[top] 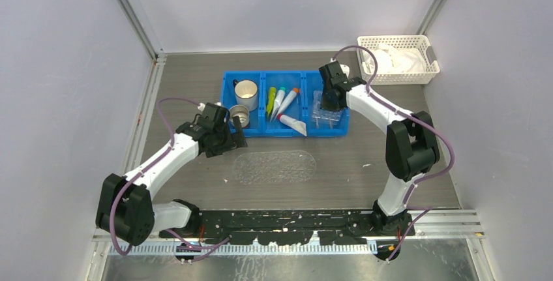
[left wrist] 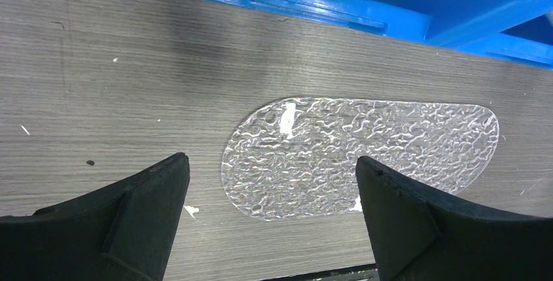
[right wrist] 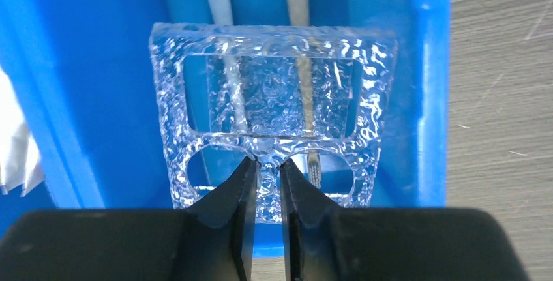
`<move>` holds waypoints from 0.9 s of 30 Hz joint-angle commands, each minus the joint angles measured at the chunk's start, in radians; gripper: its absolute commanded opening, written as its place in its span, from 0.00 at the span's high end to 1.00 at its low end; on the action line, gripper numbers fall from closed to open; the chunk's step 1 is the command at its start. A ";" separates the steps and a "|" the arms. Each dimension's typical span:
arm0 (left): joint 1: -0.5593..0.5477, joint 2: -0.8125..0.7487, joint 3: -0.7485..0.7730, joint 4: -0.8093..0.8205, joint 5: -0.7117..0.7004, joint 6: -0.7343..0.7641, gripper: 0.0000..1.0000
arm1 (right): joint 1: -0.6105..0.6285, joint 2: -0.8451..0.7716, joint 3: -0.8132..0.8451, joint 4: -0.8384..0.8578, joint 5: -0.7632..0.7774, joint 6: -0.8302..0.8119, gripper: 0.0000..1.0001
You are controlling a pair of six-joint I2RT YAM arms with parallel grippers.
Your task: Prepare toiletry sets of a toothbrush and toothpaste on the tray
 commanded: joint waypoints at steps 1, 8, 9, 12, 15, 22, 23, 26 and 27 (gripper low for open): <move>0.006 0.000 0.000 0.029 0.009 0.010 0.00 | -0.010 -0.012 0.035 0.005 0.003 -0.015 0.84; 0.006 -0.017 0.004 0.021 0.009 0.004 0.00 | -0.009 -0.101 0.090 -0.067 0.015 -0.026 0.85; 0.006 -0.020 0.004 0.019 0.009 0.004 0.00 | -0.009 -0.121 0.106 -0.079 0.016 -0.027 0.85; 0.006 -0.037 0.000 0.012 0.009 0.001 0.00 | -0.009 -0.186 0.146 -0.132 0.011 -0.028 0.85; 0.006 -0.057 -0.007 0.008 0.009 -0.003 0.00 | -0.009 -0.241 0.178 -0.181 0.001 -0.031 0.85; 0.006 -0.105 -0.023 -0.006 0.009 -0.011 0.00 | 0.015 -0.349 0.211 -0.316 -0.056 -0.027 0.86; 0.006 -0.109 -0.026 -0.008 0.009 -0.012 0.00 | 0.026 -0.366 0.207 -0.333 -0.064 -0.020 0.86; 0.006 -0.123 -0.026 -0.014 0.007 -0.012 0.00 | 0.096 -0.423 0.171 -0.367 -0.050 0.008 0.86; 0.006 -0.124 -0.024 -0.018 0.004 -0.012 0.00 | 0.136 -0.442 0.155 -0.378 -0.026 0.024 0.86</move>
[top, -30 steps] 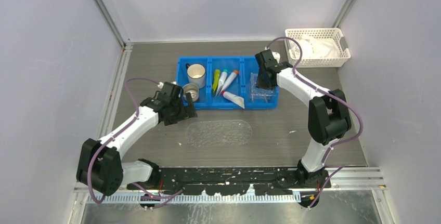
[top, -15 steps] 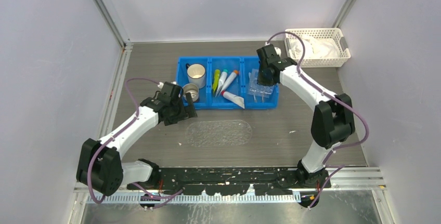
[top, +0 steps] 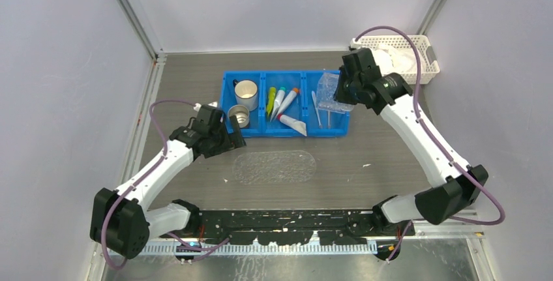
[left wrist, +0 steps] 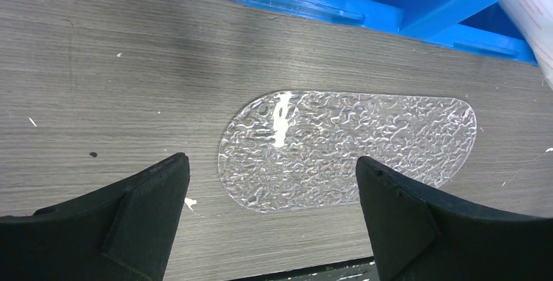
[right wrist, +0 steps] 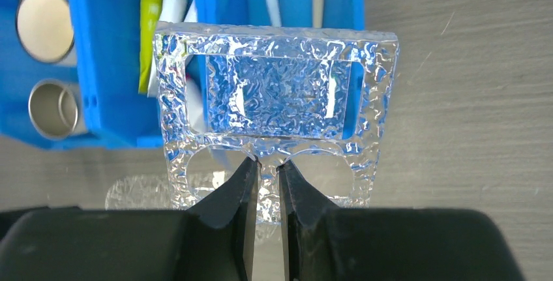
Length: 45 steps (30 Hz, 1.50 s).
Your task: Prepare toiletry sets of a toothbrush and toothpaste on the tray
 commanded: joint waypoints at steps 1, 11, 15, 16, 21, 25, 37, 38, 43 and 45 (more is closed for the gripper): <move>0.006 -0.031 0.001 -0.016 0.002 -0.004 0.00 | 0.139 -0.092 -0.044 -0.082 0.040 0.058 0.86; 0.006 -0.030 0.046 -0.063 -0.008 0.013 0.00 | 0.555 -0.111 -0.178 -0.136 0.303 0.375 0.86; 0.006 -0.033 0.063 -0.088 -0.023 0.022 0.00 | 0.652 -0.068 -0.169 -0.169 0.367 0.489 0.86; 0.006 -0.033 0.066 -0.093 -0.025 0.023 0.00 | 0.665 -0.056 -0.167 -0.173 0.372 0.516 0.85; 0.006 -0.025 0.078 -0.114 -0.026 0.028 0.00 | 0.710 0.028 -0.146 -0.172 0.389 0.602 0.85; 0.006 -0.019 0.087 -0.116 -0.021 0.027 0.00 | 0.728 0.119 -0.120 -0.148 0.373 0.625 0.85; 0.008 -0.024 0.083 -0.116 -0.033 0.028 0.00 | 0.729 0.302 -0.036 -0.051 0.289 0.554 0.82; 0.008 -0.023 0.082 -0.116 -0.034 0.028 0.00 | 0.729 0.310 -0.039 -0.042 0.281 0.554 0.82; 0.012 -0.026 0.072 -0.113 -0.036 0.029 0.00 | 0.730 0.344 -0.047 -0.005 0.250 0.548 0.82; 0.014 -0.028 0.068 -0.114 -0.037 0.030 0.00 | 0.729 0.351 -0.054 0.007 0.244 0.547 0.82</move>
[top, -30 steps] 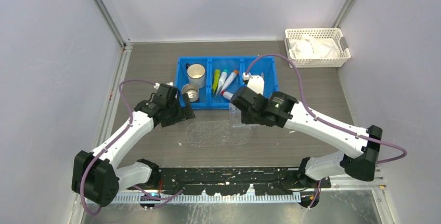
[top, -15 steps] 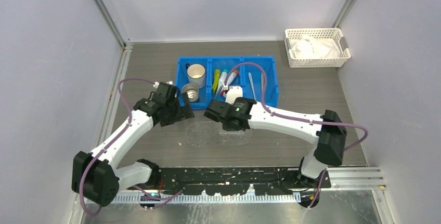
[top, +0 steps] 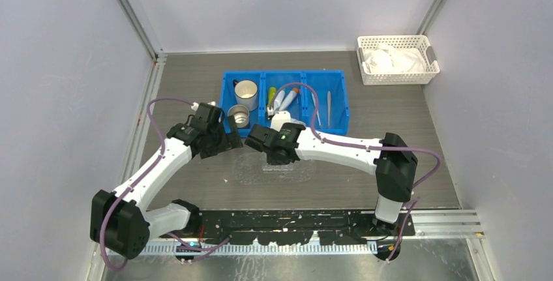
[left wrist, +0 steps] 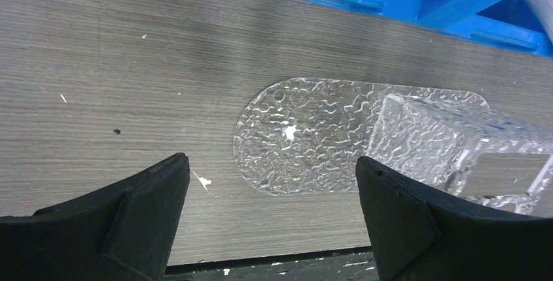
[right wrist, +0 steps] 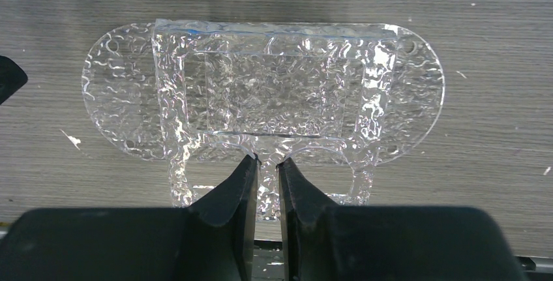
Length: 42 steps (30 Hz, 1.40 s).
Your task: Prepare toiletry sets of a toothbrush and toothpaste on the tray
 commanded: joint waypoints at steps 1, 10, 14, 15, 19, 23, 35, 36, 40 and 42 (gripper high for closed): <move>0.011 -0.024 0.012 0.001 -0.017 0.022 0.00 | 0.006 0.008 0.019 0.062 -0.008 -0.004 0.82; 0.015 -0.031 0.007 -0.001 -0.016 0.022 0.00 | 0.006 0.014 0.002 0.081 -0.022 -0.001 0.82; 0.015 -0.034 0.002 0.003 -0.013 0.020 0.00 | 0.005 0.011 -0.022 0.092 -0.024 0.004 0.81; 0.015 -0.034 0.000 0.005 -0.013 0.020 0.00 | 0.005 0.012 -0.027 0.097 -0.029 0.005 0.81; 0.015 -0.042 -0.005 0.001 -0.015 0.020 0.00 | 0.006 0.020 -0.040 0.105 -0.035 0.007 0.81; 0.015 -0.050 -0.006 -0.002 -0.018 0.021 0.00 | 0.007 0.014 -0.043 0.105 -0.034 0.008 0.75; 0.015 -0.060 -0.004 -0.008 -0.023 0.021 0.00 | 0.013 -0.004 -0.039 0.086 -0.012 0.008 0.57; 0.015 -0.061 -0.003 -0.008 -0.025 0.022 0.00 | 0.015 -0.011 -0.029 0.077 -0.004 0.005 0.56; 0.015 -0.061 0.015 -0.021 -0.026 0.024 0.00 | 0.021 -0.049 0.042 0.022 0.028 -0.017 0.53; 0.015 -0.067 0.029 -0.032 -0.027 0.028 0.00 | 0.021 -0.076 0.082 -0.005 0.047 -0.031 0.52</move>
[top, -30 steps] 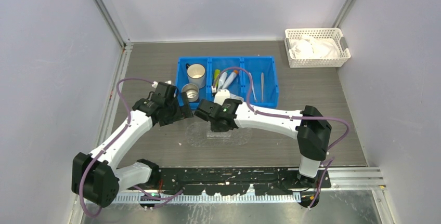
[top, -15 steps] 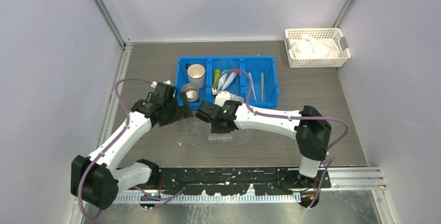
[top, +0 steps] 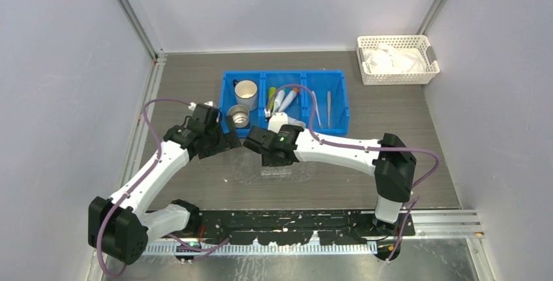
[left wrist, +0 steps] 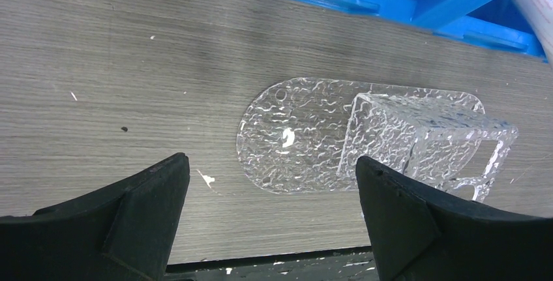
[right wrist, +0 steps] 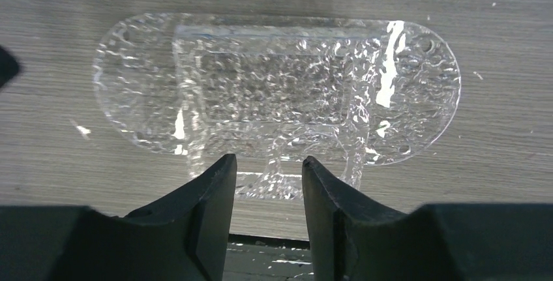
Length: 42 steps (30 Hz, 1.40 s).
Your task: Prepare toiletry sets of a toothbrush and toothpaste on the tray
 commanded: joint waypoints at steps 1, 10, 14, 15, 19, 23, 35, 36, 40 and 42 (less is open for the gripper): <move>0.005 -0.028 0.042 -0.031 -0.022 0.027 0.00 | 0.008 -0.117 0.117 -0.063 0.084 -0.031 0.51; 0.011 -0.001 0.105 -0.005 -0.024 0.087 0.00 | -0.168 -0.218 0.185 -0.049 0.007 -0.266 0.45; 0.023 0.068 0.172 0.039 -0.020 0.114 0.00 | -0.352 -0.281 0.106 0.089 -0.124 -0.373 0.47; 0.027 0.093 0.199 0.054 -0.019 0.122 0.00 | -0.395 -0.278 0.100 0.127 -0.168 -0.395 0.48; 0.050 0.244 0.336 0.050 -0.012 0.148 0.00 | -0.486 -0.070 0.304 0.113 -0.293 -0.482 0.51; 0.073 0.330 0.419 0.090 -0.007 0.168 0.00 | -0.488 0.193 0.671 0.001 -0.369 -0.546 0.54; 0.101 0.698 0.694 0.181 0.082 0.190 0.44 | -0.531 0.270 0.721 0.021 -0.410 -0.554 0.54; 0.101 0.726 0.713 0.183 0.076 0.185 0.47 | -0.536 0.247 0.693 0.022 -0.402 -0.559 0.54; 0.101 0.814 0.786 0.150 0.001 0.171 0.48 | -0.560 0.155 0.596 0.022 -0.388 -0.584 0.54; 0.101 0.837 0.804 0.147 -0.036 0.164 0.48 | -0.571 0.113 0.547 0.039 -0.397 -0.592 0.53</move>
